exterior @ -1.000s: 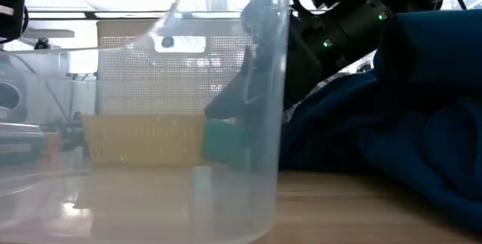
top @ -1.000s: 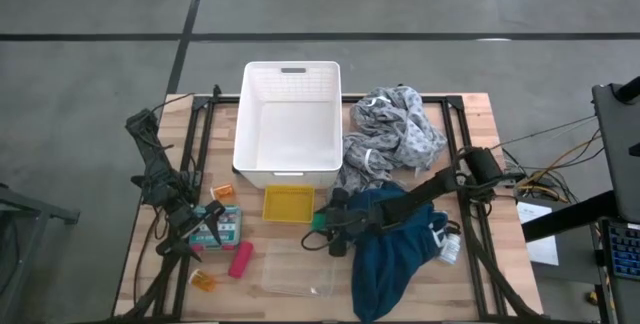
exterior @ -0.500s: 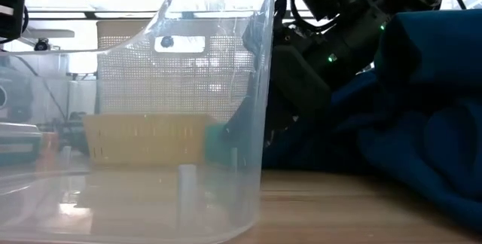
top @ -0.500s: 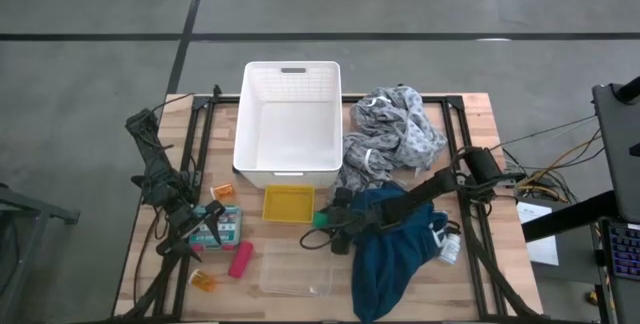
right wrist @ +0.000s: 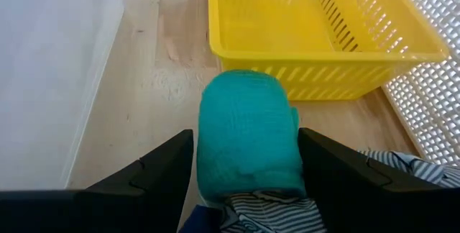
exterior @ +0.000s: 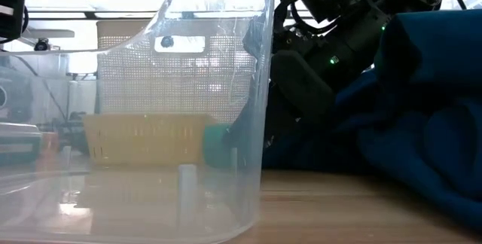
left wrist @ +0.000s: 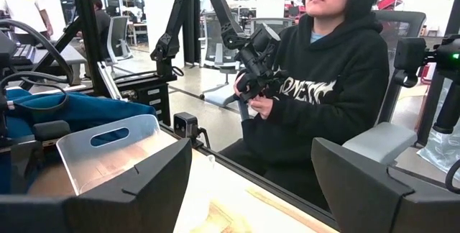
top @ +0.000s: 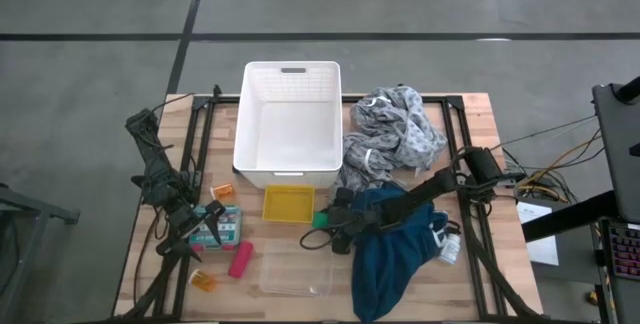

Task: Pick & Place Medicine items
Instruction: Put the blue bandage into the yellow bin

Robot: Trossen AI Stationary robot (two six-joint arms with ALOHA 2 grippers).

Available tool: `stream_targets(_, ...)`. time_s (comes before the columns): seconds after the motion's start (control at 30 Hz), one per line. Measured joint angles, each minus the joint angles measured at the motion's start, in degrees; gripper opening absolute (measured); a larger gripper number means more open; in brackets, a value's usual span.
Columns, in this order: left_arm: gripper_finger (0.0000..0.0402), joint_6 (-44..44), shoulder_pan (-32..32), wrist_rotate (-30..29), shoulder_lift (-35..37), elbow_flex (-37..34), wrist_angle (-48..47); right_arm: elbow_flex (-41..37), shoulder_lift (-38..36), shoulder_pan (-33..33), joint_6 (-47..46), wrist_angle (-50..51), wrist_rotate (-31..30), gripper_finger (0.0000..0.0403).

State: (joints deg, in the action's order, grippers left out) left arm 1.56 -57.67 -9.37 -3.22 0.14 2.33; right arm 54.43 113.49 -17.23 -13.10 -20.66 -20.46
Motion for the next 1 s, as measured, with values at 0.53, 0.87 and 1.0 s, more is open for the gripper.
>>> stream_targets(0.53,0.0292,0.00,-0.01,0.00,0.00,0.00,0.00,0.00,-0.11,0.00,0.24,0.35,-0.05,0.0187)
stream_targets(0.87,0.0292,0.00,-0.01,0.00,0.00,0.00,0.01,0.02,-0.73,0.00,0.26,0.36,-0.48,0.0187)
stream_targets(1.0,0.0292,0.00,0.00,-0.01,0.00,0.00,0.00,0.02,-3.00,0.00,0.24,0.39,-0.51,0.0187)
